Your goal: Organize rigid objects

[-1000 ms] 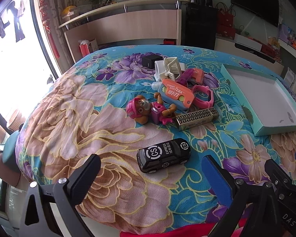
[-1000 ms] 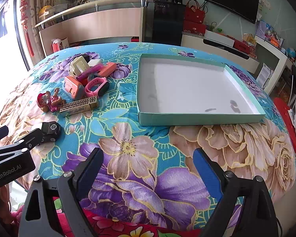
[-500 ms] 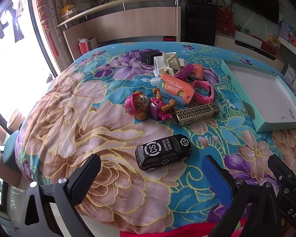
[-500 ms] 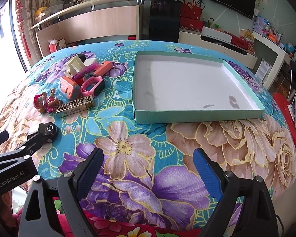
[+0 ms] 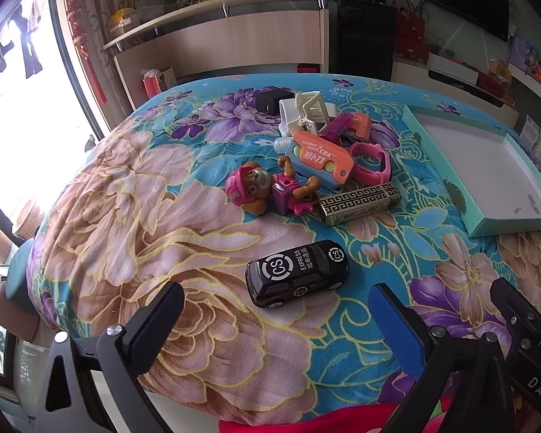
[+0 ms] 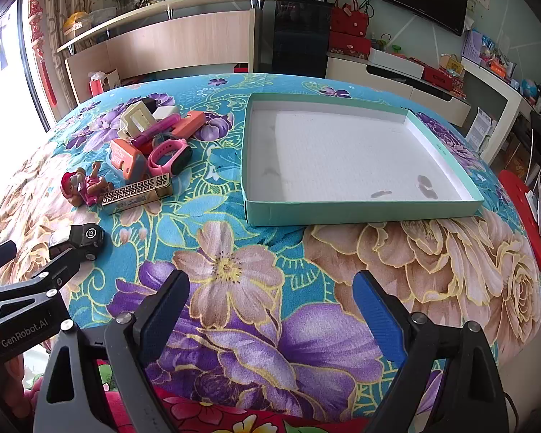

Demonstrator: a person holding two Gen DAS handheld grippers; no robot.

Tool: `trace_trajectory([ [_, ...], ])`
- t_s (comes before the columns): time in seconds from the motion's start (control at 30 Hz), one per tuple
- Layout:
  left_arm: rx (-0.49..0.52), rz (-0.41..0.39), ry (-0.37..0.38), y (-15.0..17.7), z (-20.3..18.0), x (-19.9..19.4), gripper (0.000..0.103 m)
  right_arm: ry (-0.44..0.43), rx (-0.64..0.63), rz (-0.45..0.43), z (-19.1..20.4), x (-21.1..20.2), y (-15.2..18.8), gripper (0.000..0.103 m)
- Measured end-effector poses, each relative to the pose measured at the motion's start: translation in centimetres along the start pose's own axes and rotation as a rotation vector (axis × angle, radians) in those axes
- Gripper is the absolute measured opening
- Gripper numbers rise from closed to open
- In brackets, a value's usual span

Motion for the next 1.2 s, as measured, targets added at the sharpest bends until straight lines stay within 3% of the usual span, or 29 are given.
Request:
trace_trajectory([
  [1.2, -0.008, 0.023, 0.024, 0.14, 0.03, 0.52, 0.103, 0.004, 0.000, 0.012, 0.04, 0.25, 0.09, 0.092],
])
Point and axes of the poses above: each gripper's, at about its wrist camera, not at the fingertips, and x roughly the way its jaws point, z to its left, y to its underside, the point moved 4 cm from there along x, roughly the way its jaws point, and after that the axes turned 5 degrees about x, right-handed, at the moved point
